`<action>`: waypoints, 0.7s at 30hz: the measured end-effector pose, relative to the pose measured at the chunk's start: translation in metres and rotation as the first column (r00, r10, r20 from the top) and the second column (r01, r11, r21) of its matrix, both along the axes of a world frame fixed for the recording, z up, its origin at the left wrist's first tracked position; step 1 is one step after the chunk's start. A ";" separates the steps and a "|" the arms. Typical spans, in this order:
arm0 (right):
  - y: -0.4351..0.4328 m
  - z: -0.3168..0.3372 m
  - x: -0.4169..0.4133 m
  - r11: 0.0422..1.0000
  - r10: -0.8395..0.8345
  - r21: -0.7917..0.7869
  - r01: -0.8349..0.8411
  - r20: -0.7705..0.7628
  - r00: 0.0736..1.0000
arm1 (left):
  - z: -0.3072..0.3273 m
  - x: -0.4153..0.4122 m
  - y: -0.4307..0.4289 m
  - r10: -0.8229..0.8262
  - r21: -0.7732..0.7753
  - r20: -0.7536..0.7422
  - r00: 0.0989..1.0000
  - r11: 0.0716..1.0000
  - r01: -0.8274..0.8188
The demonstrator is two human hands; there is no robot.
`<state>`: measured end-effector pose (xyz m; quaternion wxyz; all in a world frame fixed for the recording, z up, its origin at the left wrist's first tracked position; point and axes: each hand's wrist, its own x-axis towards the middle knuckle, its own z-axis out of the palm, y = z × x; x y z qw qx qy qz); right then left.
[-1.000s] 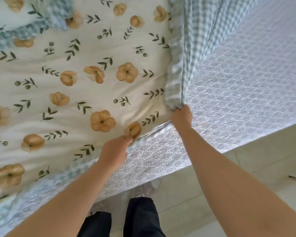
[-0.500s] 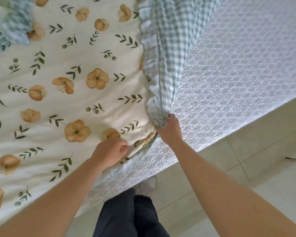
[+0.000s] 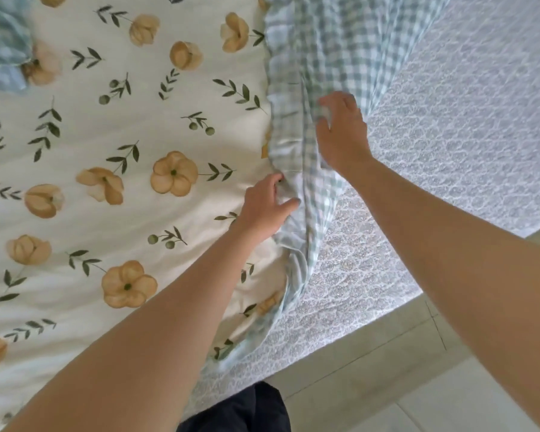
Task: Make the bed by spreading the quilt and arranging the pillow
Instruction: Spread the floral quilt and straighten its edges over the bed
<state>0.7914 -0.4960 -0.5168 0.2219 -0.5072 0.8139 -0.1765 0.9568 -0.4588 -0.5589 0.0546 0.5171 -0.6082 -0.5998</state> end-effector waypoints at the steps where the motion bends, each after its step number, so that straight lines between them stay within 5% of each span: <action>1: -0.013 -0.002 -0.003 1.000 0.016 -0.002 -0.016 -0.005 1.000 | -0.001 -0.006 -0.004 -0.020 0.015 0.001 1.000 1.000 0.020; 4: -0.047 -0.011 -0.006 0.995 0.041 0.088 -0.040 -0.007 0.999 | -0.001 -0.022 -0.018 0.054 0.110 -0.044 0.998 0.993 -0.049; 7: -0.071 -0.021 -0.005 0.934 0.037 0.359 0.000 -0.094 0.995 | -0.005 -0.036 -0.023 0.140 0.213 -0.075 0.987 0.969 -0.122; 10: -0.081 -0.028 -0.013 0.861 0.132 0.509 -0.005 -0.213 0.968 | -0.008 -0.050 -0.019 0.041 0.167 -0.033 0.999 0.985 -0.035; 16: -0.073 -0.032 -0.049 0.948 0.012 0.311 0.074 -0.267 0.964 | 0.005 -0.076 -0.022 -0.094 -0.180 0.022 0.995 0.979 0.096; 21: -0.043 -0.028 -0.105 0.894 -0.381 0.214 0.394 -0.098 0.919 | 0.015 -0.106 -0.005 -0.323 -0.141 0.085 0.943 0.933 0.332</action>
